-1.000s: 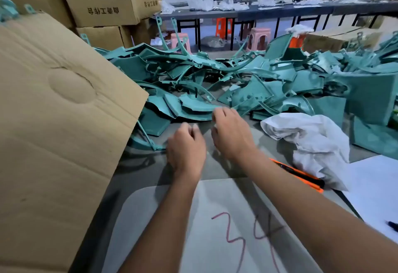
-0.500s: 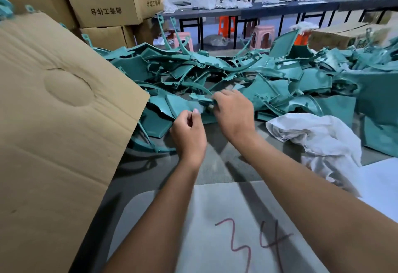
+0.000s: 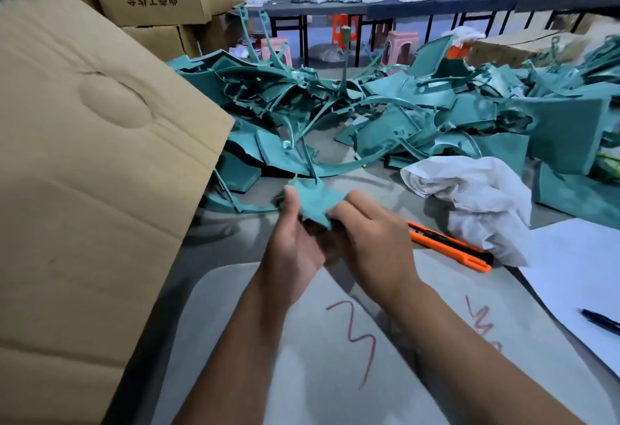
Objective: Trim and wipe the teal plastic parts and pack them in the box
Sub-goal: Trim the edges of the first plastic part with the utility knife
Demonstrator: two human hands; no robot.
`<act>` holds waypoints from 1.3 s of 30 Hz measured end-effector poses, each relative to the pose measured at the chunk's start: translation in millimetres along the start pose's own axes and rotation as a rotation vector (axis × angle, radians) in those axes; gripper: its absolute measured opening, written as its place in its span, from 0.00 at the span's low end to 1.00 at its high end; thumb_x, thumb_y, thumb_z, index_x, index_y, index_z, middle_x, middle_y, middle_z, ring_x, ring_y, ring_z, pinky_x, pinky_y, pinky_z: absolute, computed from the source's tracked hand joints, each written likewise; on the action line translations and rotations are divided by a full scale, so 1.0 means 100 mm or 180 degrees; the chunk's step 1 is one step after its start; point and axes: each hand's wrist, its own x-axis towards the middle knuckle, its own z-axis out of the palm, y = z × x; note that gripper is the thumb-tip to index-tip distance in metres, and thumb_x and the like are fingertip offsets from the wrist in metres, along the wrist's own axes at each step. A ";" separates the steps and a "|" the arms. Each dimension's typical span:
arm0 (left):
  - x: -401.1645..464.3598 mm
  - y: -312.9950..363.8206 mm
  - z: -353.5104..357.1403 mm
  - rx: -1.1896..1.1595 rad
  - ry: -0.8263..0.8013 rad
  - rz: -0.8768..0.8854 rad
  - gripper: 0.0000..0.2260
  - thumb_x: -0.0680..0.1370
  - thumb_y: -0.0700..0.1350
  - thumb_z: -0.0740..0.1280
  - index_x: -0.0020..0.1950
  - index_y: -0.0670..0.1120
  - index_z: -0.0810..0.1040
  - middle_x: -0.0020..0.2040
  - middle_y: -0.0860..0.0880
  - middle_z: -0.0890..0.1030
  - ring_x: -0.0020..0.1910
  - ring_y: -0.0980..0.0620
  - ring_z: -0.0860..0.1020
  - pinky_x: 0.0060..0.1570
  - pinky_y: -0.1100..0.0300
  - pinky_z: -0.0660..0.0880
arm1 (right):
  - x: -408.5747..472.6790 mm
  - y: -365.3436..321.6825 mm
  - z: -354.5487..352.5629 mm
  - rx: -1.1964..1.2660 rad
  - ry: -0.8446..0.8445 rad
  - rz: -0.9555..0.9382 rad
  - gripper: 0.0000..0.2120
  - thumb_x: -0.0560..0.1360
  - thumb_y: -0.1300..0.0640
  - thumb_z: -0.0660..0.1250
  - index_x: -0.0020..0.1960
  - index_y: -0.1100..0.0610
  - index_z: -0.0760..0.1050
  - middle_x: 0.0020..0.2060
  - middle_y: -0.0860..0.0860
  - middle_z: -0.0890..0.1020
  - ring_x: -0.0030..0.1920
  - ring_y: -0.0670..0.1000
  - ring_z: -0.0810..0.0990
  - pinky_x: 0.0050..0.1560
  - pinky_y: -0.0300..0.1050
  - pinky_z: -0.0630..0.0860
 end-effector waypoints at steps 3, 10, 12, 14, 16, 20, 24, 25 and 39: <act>-0.04 0.00 0.04 0.0127 0.0242 -0.0168 0.23 0.78 0.48 0.68 0.68 0.37 0.72 0.60 0.37 0.73 0.63 0.41 0.73 0.61 0.47 0.76 | -0.09 -0.07 -0.02 0.0118 -0.0219 -0.0225 0.08 0.80 0.59 0.65 0.45 0.60 0.79 0.39 0.54 0.74 0.35 0.55 0.71 0.33 0.48 0.66; -0.02 0.18 -0.13 0.0613 0.0854 -0.0802 0.25 0.71 0.36 0.60 0.68 0.33 0.73 0.60 0.34 0.82 0.53 0.35 0.82 0.48 0.48 0.80 | -0.14 0.08 -0.07 0.0816 -0.0381 0.0222 0.16 0.81 0.45 0.70 0.55 0.58 0.80 0.47 0.49 0.78 0.44 0.50 0.76 0.45 0.46 0.75; -0.10 0.35 -0.19 0.1353 0.0509 -0.0910 0.25 0.69 0.35 0.62 0.67 0.36 0.73 0.54 0.34 0.84 0.43 0.31 0.84 0.35 0.52 0.82 | -0.12 0.16 -0.08 0.0605 -0.0199 0.0568 0.16 0.83 0.44 0.64 0.57 0.57 0.80 0.50 0.48 0.78 0.50 0.50 0.77 0.50 0.50 0.76; -0.18 0.46 -0.23 0.1727 0.0026 -0.1204 0.25 0.65 0.36 0.63 0.63 0.37 0.73 0.48 0.32 0.84 0.35 0.30 0.84 0.26 0.57 0.79 | -0.09 0.23 -0.05 0.0386 -0.0328 0.0964 0.18 0.82 0.42 0.62 0.60 0.55 0.78 0.54 0.49 0.77 0.57 0.52 0.75 0.57 0.54 0.76; -0.21 0.47 -0.24 0.1712 -0.0214 -0.1331 0.24 0.65 0.37 0.64 0.61 0.34 0.71 0.42 0.30 0.82 0.31 0.32 0.83 0.24 0.58 0.77 | -0.11 0.29 0.00 0.0519 -0.0476 0.1455 0.21 0.81 0.40 0.63 0.65 0.54 0.75 0.59 0.49 0.74 0.63 0.52 0.73 0.63 0.55 0.74; -0.16 0.40 -0.27 0.1821 0.0114 -0.0934 0.20 0.65 0.38 0.67 0.54 0.31 0.74 0.32 0.32 0.79 0.24 0.39 0.80 0.20 0.65 0.70 | -0.11 0.35 0.01 0.1668 -0.0239 0.2353 0.27 0.78 0.49 0.74 0.72 0.50 0.67 0.55 0.39 0.79 0.55 0.46 0.81 0.57 0.44 0.78; -0.07 0.38 -0.35 0.1638 0.0875 -0.0308 0.10 0.67 0.39 0.72 0.47 0.38 0.79 0.33 0.41 0.79 0.25 0.50 0.76 0.22 0.66 0.68 | -0.07 0.39 -0.01 0.2468 0.0076 0.2722 0.19 0.76 0.64 0.76 0.62 0.57 0.73 0.38 0.55 0.83 0.35 0.51 0.82 0.35 0.47 0.80; -0.04 0.36 -0.34 0.1341 0.1034 -0.0106 0.08 0.69 0.36 0.71 0.47 0.38 0.78 0.35 0.43 0.78 0.26 0.53 0.75 0.23 0.67 0.67 | -0.05 0.38 -0.02 0.2634 0.0191 0.2865 0.18 0.76 0.64 0.76 0.60 0.59 0.71 0.40 0.61 0.83 0.33 0.53 0.83 0.31 0.46 0.80; 0.10 0.02 -0.01 0.0513 0.1881 0.0793 0.13 0.75 0.31 0.74 0.56 0.45 0.82 0.52 0.48 0.87 0.53 0.47 0.86 0.42 0.53 0.83 | -0.01 0.57 -0.12 0.0496 -0.0170 0.2566 0.11 0.82 0.49 0.67 0.60 0.54 0.83 0.51 0.44 0.85 0.53 0.46 0.83 0.50 0.27 0.72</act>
